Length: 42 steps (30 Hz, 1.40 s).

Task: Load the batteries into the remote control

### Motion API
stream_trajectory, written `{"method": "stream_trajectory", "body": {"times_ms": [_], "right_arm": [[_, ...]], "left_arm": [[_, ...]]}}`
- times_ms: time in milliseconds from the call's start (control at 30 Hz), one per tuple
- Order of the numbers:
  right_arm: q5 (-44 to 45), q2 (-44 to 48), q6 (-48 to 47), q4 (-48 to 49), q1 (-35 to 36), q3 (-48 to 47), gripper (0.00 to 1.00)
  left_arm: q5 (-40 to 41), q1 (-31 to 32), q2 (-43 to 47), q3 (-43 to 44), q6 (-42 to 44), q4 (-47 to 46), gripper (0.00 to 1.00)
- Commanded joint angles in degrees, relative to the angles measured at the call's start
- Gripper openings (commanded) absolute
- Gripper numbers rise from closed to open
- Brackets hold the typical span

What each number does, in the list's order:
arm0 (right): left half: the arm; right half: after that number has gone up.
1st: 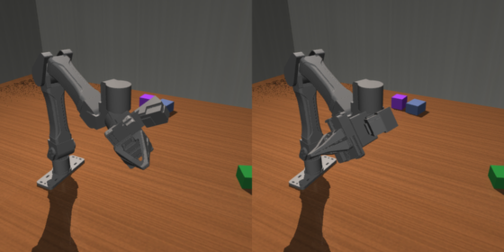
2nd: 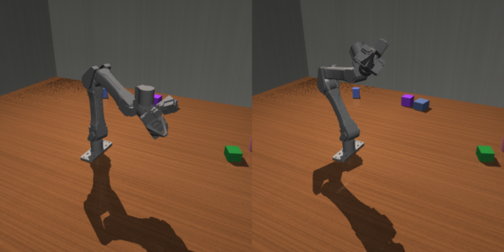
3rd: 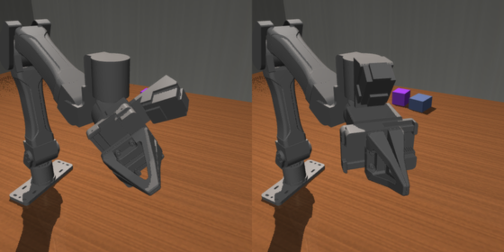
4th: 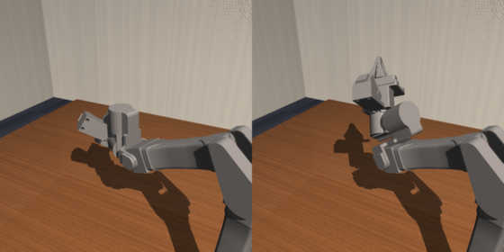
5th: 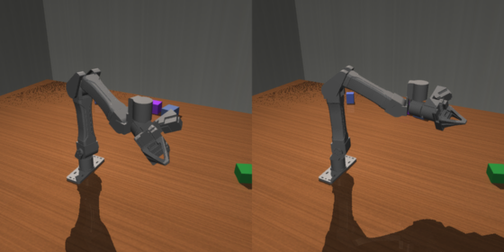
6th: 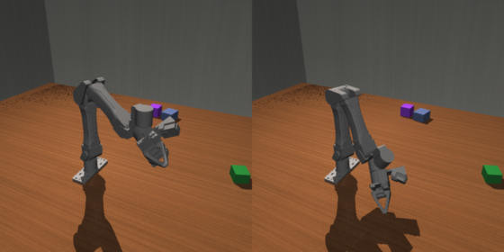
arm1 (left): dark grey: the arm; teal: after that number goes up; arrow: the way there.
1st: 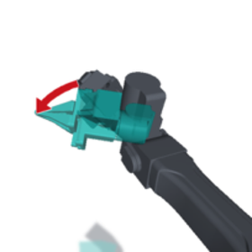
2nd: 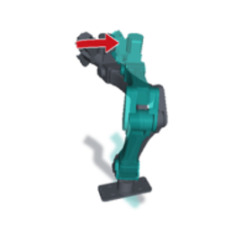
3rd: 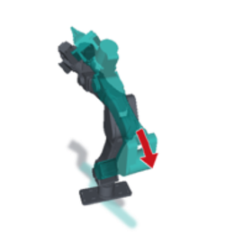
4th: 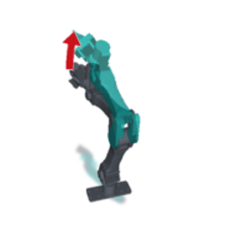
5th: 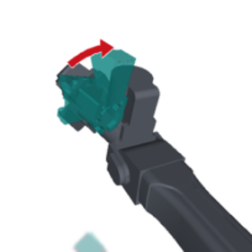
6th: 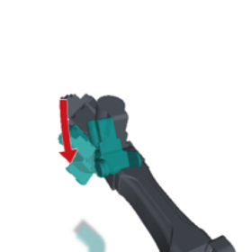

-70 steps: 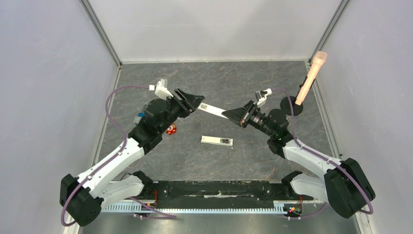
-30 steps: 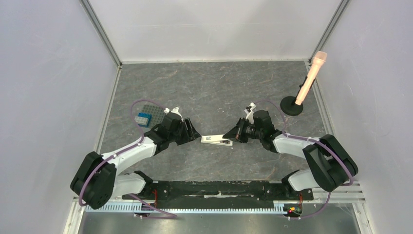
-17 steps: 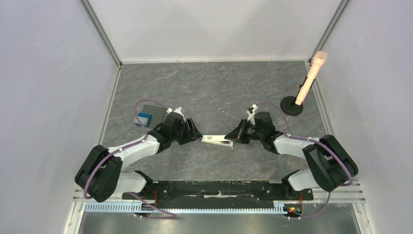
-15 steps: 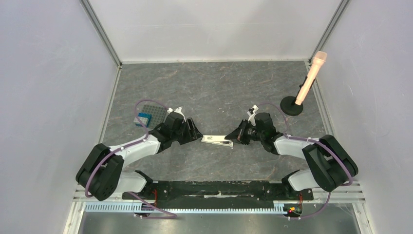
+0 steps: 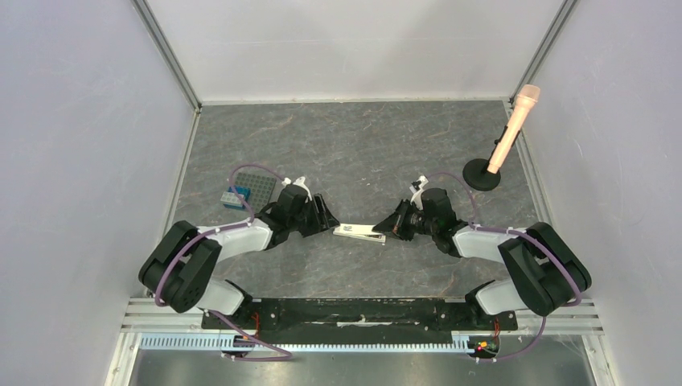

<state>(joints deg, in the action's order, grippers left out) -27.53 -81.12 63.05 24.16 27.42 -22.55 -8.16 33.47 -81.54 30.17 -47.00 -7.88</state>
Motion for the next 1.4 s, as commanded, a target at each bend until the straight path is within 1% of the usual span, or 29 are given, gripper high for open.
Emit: {"method": "stream_trajectory", "body": {"times_ms": [0, 300, 500, 633, 767, 833, 1000, 1367], "right_arm": [[5.0, -1.3, -5.2, -6.9, -0.3, -1.0, 0.0], [7.4, -1.7, -8.1, -10.2, -0.3, -2.0, 0.03], [8.1, -2.1, -8.6, -10.8, -0.2, -2.1, 0.03], [8.1, -2.3, -9.7, -11.8, -0.3, -2.4, 0.03], [8.1, -2.7, -11.2, -13.5, -0.2, -3.3, 0.05], [8.3, -3.0, -12.0, -14.6, -0.2, -3.9, 0.05], [9.1, -3.1, -13.5, -16.8, 0.0, -5.2, 0.07], [9.6, -4.0, -14.3, -18.9, 1.1, -6.7, 0.1]], "left_arm": [[-1.0, 0.0, -2.2, 2.1, 3.7, -0.9, 0.62], [-4.3, 0.1, -4.2, 2.5, 6.0, -0.5, 0.57], [-5.0, 0.1, -1.9, 0.6, 7.8, -1.4, 0.58], [-6.3, 0.3, -3.4, 1.0, 8.2, -1.5, 0.57], [-6.7, 0.8, -5.6, 2.1, 8.9, -0.2, 0.52], [-6.2, 1.0, -6.8, 3.1, 9.7, 2.0, 0.49], [-4.5, 1.9, -7.8, 3.1, 11.1, 3.9, 0.43], [-3.5, 3.8, -9.3, 3.1, 13.2, 7.1, 0.38]]}}
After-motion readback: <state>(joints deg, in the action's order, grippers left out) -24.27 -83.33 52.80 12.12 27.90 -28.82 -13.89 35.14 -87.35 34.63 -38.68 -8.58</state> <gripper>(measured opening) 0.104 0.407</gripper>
